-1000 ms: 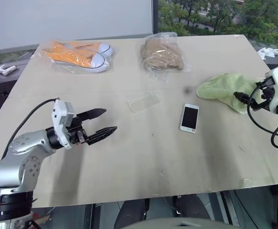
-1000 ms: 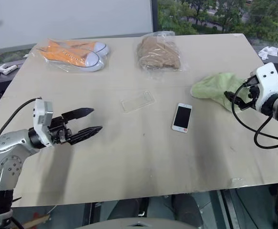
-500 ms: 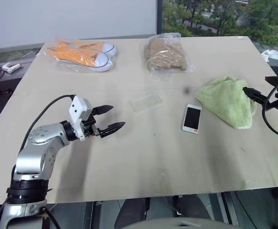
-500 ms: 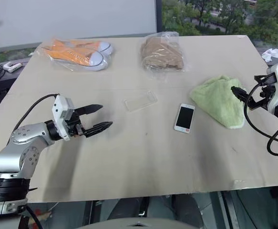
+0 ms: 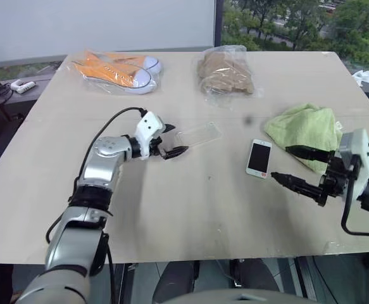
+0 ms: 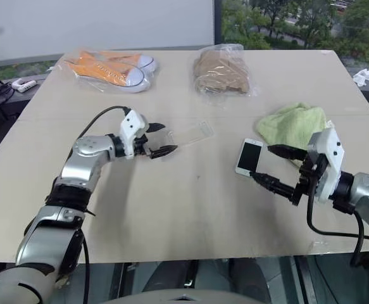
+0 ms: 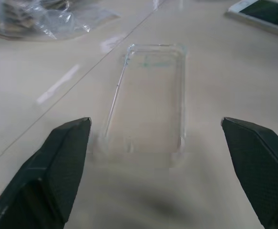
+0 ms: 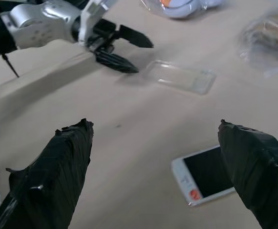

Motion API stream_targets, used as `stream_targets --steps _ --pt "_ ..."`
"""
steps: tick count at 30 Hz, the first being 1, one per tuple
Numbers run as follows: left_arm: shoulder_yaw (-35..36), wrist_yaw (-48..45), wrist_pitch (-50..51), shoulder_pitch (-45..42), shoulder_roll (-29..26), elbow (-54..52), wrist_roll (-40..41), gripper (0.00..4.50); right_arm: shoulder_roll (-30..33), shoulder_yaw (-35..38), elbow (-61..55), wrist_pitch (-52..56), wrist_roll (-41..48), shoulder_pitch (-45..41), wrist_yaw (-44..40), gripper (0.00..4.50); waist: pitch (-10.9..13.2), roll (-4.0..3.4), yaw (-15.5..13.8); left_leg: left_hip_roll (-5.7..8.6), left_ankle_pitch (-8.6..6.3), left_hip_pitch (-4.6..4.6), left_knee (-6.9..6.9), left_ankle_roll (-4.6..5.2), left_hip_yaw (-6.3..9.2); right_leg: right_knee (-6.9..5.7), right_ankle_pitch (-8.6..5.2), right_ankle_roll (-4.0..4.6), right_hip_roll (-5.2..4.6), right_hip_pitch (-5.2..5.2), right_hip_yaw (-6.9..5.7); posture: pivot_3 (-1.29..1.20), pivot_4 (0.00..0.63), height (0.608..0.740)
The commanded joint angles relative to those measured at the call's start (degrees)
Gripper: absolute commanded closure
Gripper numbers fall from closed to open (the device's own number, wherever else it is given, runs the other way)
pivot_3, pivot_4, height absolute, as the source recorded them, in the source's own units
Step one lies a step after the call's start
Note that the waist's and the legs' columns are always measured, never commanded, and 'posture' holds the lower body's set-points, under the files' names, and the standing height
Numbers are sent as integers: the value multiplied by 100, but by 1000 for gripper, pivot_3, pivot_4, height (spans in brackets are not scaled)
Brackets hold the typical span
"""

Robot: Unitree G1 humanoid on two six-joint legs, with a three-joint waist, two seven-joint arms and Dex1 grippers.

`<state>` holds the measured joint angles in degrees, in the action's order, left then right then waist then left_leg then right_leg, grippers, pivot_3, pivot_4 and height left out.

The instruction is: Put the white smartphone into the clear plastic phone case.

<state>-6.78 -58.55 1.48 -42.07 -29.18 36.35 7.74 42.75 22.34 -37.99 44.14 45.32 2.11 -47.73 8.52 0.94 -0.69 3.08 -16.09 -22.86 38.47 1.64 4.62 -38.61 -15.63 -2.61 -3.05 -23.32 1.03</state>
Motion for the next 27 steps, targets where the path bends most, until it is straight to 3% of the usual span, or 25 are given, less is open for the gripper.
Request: stream_targets --steps 1,6,10,16,23,27 --pt "-91 -126 -369 -361 192 685 -223 0 -19 48 -309 -304 -122 238 179 50 1 2 31 0 0 0 1 0 -2 -1 0 0 0 0 2 0 150 740" --pt "-227 -434 -438 -740 398 1348 -411 0 -82 -16 -410 -460 -187 410 354 50 0 8 110 0 0 3 4 0 1 -11 -1 -1 2 0 -1 0 150 740" --pt "-307 -430 -265 -1083 466 2046 -644 1617 -86 -57 -434 -504 -147 391 446 0 -2 11 132 2 0 5 11 1 -1 -18 -1 -2 9 1 0 0 150 740" --pt "-342 -661 -111 -1417 518 2575 -818 4424 -84 -106 -452 -583 -148 402 549 0 -4 12 137 4 0 12 16 1 0 -22 -2 -3 21 9 -2 0 150 740" --pt "-156 -1363 -441 -1236 383 1960 -545 4424 -99 -86 -505 -629 -90 496 574 0 -4 12 147 3 -1 22 25 3 4 -22 -2 -4 18 22 -3 0 150 740" --pt "10 -2016 -71 -515 28 258 -29 4424 16 51 -537 -687 -72 775 338 0 -3 12 154 0 -2 15 22 3 9 -20 -3 -4 1 18 0 0 150 740"
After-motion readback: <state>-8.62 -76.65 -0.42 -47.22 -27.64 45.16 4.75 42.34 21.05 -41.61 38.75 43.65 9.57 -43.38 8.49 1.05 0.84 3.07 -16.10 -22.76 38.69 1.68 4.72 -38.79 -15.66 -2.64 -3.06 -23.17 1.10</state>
